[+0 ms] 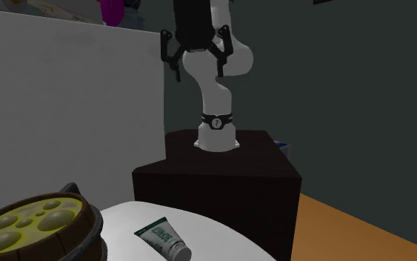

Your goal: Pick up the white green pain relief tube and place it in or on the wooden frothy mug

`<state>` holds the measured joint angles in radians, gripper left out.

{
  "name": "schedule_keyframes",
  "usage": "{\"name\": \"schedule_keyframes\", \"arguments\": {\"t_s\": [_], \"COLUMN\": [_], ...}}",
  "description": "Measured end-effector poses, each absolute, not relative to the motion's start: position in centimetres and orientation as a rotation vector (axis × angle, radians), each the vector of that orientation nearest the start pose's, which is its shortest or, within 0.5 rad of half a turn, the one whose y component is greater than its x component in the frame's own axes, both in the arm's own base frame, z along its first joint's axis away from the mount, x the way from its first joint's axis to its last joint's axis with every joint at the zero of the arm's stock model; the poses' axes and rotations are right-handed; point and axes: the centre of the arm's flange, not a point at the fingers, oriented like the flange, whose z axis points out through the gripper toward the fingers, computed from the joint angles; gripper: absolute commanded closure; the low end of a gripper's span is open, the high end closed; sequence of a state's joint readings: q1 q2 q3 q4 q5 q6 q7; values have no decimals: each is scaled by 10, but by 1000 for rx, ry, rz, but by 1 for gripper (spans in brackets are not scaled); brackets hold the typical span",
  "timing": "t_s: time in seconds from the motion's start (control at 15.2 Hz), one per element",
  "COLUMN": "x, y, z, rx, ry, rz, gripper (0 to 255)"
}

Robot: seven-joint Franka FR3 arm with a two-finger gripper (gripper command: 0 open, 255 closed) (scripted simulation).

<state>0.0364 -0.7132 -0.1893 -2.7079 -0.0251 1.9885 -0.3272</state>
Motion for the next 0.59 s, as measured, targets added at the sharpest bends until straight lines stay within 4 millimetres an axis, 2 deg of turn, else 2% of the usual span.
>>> {"name": "schedule_keyframes", "arguments": {"t_s": [0.33, 0.59], "x": [341, 362], "y": [-72, -89], "z": [371, 326], "rx": [-2976, -2932], "ry": [-553, -708], "rz": [-23, -34], "gripper": [0, 0]}}
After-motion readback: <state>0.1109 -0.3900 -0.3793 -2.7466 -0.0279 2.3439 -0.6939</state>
